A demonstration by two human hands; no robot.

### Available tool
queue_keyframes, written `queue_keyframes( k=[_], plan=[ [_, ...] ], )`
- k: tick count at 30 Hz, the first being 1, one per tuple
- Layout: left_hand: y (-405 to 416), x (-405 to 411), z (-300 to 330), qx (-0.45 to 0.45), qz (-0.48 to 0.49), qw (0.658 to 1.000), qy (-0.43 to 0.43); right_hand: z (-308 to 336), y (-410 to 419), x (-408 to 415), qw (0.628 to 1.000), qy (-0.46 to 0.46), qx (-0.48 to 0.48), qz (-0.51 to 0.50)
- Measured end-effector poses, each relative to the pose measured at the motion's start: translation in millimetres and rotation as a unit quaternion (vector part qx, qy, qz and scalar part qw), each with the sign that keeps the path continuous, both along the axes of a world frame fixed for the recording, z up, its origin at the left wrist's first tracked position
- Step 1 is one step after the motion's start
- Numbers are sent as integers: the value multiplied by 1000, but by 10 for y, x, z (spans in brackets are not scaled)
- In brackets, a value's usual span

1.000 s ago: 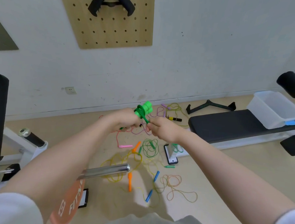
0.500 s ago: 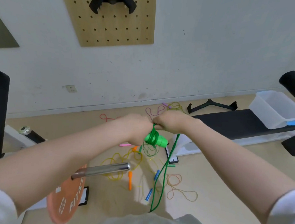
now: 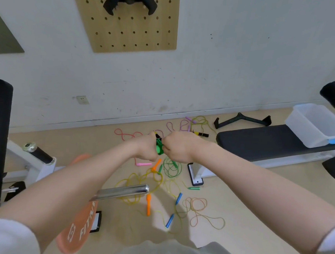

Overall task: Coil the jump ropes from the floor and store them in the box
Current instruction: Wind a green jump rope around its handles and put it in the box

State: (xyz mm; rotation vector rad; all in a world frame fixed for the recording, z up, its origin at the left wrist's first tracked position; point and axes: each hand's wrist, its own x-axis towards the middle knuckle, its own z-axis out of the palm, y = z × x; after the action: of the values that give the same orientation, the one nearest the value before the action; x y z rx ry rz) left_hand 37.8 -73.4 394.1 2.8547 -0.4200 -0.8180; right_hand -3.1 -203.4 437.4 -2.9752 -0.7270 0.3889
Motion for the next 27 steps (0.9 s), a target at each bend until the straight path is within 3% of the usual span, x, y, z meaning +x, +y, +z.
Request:
queue_keyframes(
  k=[4, 7, 10, 15, 17, 19, 21, 24, 27],
  plan=[
    [100, 217, -73, -191, 161, 968, 36, -165, -43, -45, 989, 110, 92, -45],
    [154, 237, 41, -285, 153, 941, 99, -286, -64, -126, 977, 168, 129, -21],
    [110, 88, 201, -303, 95, 934, 164, -401, -171, -83, 964, 177, 187, -67],
    [-15, -76, 291, -231, -45, 953, 191, -401, -346, -99, 955, 187, 222, -55],
    [-103, -130, 371, -127, -136, 973, 137, -393, -417, -74, 976, 159, 148, -23],
    [-186, -203, 430, -34, -189, 975, 111, -374, -462, 0, 996, 82, 11, 26],
    [-275, -277, 448, 37, -218, 971, 86, -332, -490, 94, 994, 22, -74, 79],
    [-392, -318, 420, 116, -235, 965, 17, -222, -506, 230, 984, -14, -137, 112],
    [-550, -285, 360, 147, -212, 966, -31, -76, -528, 339, 986, -68, -140, 53]
  ],
)
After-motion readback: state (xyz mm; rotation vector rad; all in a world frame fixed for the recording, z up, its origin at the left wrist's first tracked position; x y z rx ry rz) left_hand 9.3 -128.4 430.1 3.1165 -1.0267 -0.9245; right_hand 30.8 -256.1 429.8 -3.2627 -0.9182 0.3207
